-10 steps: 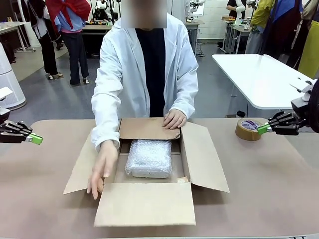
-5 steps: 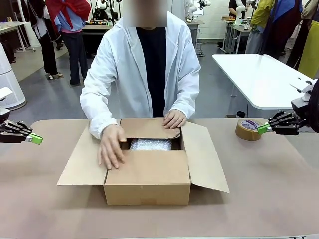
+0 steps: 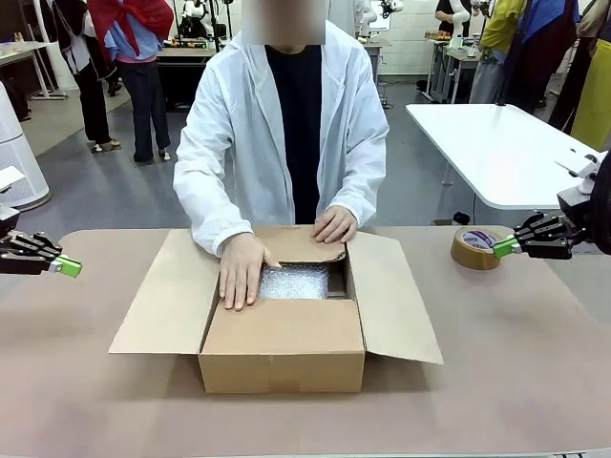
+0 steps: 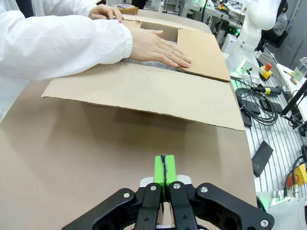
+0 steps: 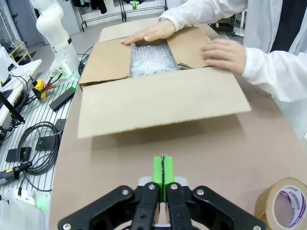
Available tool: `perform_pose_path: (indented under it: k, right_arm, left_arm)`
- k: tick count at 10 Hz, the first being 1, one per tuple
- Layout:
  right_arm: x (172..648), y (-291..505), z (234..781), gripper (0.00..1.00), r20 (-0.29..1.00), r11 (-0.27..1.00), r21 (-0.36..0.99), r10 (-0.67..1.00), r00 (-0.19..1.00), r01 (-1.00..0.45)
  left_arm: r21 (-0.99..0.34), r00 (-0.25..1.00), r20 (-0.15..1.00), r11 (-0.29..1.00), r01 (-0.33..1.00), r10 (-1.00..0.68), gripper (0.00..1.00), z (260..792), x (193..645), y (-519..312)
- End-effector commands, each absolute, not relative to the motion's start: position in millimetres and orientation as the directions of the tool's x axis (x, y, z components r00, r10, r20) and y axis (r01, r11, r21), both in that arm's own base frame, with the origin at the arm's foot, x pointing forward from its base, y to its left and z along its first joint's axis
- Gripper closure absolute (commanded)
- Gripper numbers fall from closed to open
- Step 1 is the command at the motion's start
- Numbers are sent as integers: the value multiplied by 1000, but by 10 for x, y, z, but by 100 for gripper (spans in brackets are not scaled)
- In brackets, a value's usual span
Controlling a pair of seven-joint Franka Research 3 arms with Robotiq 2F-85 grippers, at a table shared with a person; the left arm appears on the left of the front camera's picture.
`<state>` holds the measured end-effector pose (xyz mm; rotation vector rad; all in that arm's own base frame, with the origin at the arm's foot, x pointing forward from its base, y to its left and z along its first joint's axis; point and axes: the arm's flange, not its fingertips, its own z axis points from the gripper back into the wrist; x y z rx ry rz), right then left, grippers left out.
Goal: Wrap the clocks to prevent damage.
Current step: Push the right (or left) flap of the Package Box to close it.
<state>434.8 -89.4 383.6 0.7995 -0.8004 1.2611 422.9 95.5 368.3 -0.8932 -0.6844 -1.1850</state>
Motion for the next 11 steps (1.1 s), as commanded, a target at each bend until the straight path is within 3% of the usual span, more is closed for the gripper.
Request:
perform_pose_path:
  k: [1,11]
  right_arm:
    - [4341,-896,3831,99,867,125,76,482,127,-989]
    - [4341,-896,3831,99,867,125,76,482,127,-989]
  left_arm:
    - [-219,254,842,130,967,-475,100,3685,4232,950]
    - [-219,254,842,130,967,-475,100,3685,4232,950]
